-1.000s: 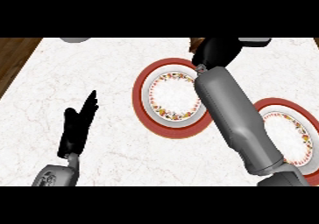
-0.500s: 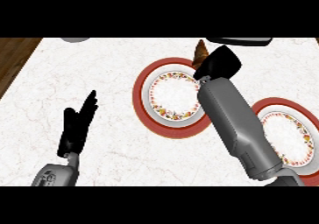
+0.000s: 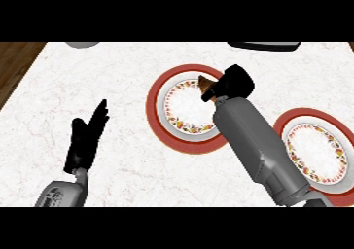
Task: Pick the croissant from the plate and place it in the plate
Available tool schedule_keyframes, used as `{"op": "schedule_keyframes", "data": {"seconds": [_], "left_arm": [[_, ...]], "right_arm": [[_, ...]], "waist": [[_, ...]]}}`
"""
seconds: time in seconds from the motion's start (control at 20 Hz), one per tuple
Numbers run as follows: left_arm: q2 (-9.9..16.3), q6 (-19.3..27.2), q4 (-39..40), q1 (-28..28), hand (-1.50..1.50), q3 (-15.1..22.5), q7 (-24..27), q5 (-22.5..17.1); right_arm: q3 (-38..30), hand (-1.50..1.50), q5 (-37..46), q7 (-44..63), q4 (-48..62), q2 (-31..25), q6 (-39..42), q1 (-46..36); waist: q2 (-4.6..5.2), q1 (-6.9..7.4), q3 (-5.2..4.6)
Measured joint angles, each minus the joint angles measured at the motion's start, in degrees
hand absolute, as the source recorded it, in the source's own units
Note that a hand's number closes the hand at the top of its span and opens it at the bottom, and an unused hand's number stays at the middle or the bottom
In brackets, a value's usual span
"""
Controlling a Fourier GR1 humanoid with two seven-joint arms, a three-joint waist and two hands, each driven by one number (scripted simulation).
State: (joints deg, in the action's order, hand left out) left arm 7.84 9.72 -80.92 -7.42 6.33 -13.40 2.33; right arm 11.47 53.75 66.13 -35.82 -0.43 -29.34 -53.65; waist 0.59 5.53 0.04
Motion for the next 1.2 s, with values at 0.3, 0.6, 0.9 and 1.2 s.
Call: {"op": "schedule_keyframes", "data": {"seconds": [0.3,0.6,0.9,1.2], "left_arm": [[0.7,0.2,-0.4,1.4,0.0,-1.2,0.1,-0.3],[0.5,0.7,-0.7,3.1,0.0,-1.4,1.1,-0.2],[0.6,0.7,-1.8,3.6,0.0,-1.9,0.3,-0.4],[0.8,0.4,-2.4,3.7,0.0,-2.4,-0.1,-0.4]], "right_arm": [[3.8,-1.5,0.2,-6.0,-7.0,0.0,-13.6,1.8],[6.1,-1.5,1.0,-4.4,-14.3,0.1,-28.1,5.8],[14.7,-1.5,1.8,-0.6,-19.2,0.2,-37.7,11.8],[20.7,-1.5,5.5,2.0,-19.0,0.2,-44.1,14.1]], "waist": [[-0.56,-1.83,0.01],[-0.82,-3.03,-0.01],[-0.76,-3.69,-0.04],[-0.66,-4.01,-0.05]]}}
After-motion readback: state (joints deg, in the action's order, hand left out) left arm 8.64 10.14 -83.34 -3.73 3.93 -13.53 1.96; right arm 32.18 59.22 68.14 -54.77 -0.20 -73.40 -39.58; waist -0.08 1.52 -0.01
